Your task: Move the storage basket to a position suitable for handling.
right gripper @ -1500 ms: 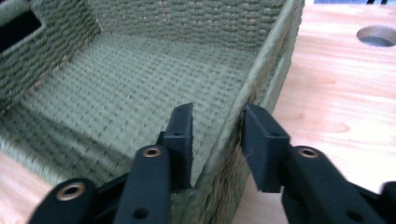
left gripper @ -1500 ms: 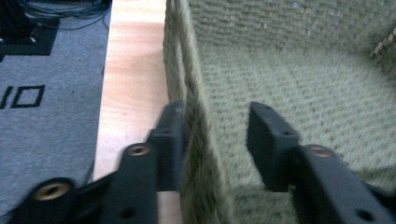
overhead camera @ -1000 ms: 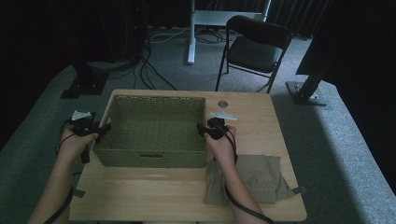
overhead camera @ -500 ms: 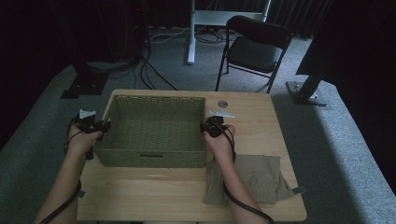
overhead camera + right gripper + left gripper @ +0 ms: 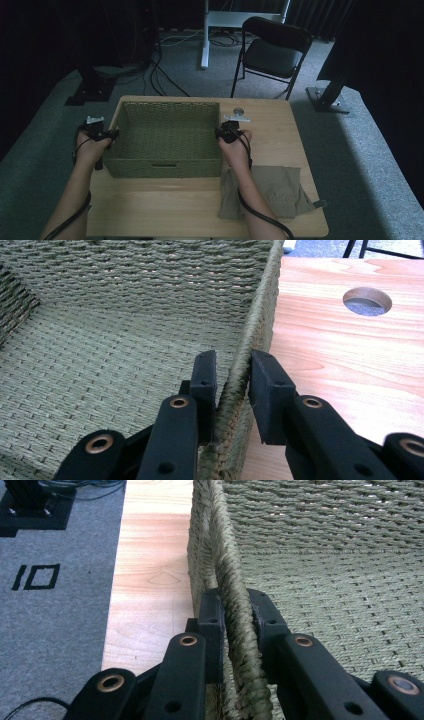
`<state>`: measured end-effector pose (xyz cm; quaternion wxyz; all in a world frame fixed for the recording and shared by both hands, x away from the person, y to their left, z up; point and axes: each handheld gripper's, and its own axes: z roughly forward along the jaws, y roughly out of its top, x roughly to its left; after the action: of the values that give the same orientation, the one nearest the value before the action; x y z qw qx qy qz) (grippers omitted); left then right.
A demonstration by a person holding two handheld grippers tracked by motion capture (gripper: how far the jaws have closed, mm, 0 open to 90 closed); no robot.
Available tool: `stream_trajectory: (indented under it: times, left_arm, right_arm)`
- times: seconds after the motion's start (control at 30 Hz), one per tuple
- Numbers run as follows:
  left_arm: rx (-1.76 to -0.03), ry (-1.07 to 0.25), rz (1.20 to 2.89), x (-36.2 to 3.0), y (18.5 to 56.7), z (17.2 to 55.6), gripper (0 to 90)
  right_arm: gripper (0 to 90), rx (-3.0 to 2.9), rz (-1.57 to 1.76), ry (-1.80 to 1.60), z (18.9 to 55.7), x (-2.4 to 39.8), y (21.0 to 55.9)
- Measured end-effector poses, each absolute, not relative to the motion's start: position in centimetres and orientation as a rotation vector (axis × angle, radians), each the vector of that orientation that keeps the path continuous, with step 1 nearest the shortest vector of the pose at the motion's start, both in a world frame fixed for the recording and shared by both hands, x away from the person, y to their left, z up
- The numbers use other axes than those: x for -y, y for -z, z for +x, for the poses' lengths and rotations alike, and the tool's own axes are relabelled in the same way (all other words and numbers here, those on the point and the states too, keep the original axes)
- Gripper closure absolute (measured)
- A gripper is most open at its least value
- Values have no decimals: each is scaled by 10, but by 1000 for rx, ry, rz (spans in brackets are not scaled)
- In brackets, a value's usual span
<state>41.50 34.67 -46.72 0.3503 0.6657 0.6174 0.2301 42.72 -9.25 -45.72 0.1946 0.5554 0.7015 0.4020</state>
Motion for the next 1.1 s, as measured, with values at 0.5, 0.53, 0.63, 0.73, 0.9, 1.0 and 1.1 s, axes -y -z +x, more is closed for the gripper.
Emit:
stream_trajectory:
  times: [0.5,0.53,0.63,0.73,0.9,1.0,1.1]
  left_arm:
    - [-1613,-601,1701,-337,468,431,800]
    - [-1616,-596,1700,-335,468,431,800]
    - [-1614,-587,1685,-330,469,435,800]
    - [-1608,-581,1683,-324,469,440,800]
    - [-1597,-574,1688,-311,469,447,800]
    - [-1590,-571,1693,-303,469,451,800]
    - [-1586,-557,1691,-296,469,454,799]
  right_arm:
    - [741,-1965,1559,-1124,449,100,457]
    - [742,-1967,1560,-1122,450,101,457]
    - [743,-1963,1563,-1121,454,105,457]
    - [745,-1954,1567,-1112,457,111,457]
    - [746,-1939,1571,-1104,460,123,457]
    - [744,-1940,1574,-1105,462,132,457]
    - [742,-1939,1572,-1108,463,141,457]
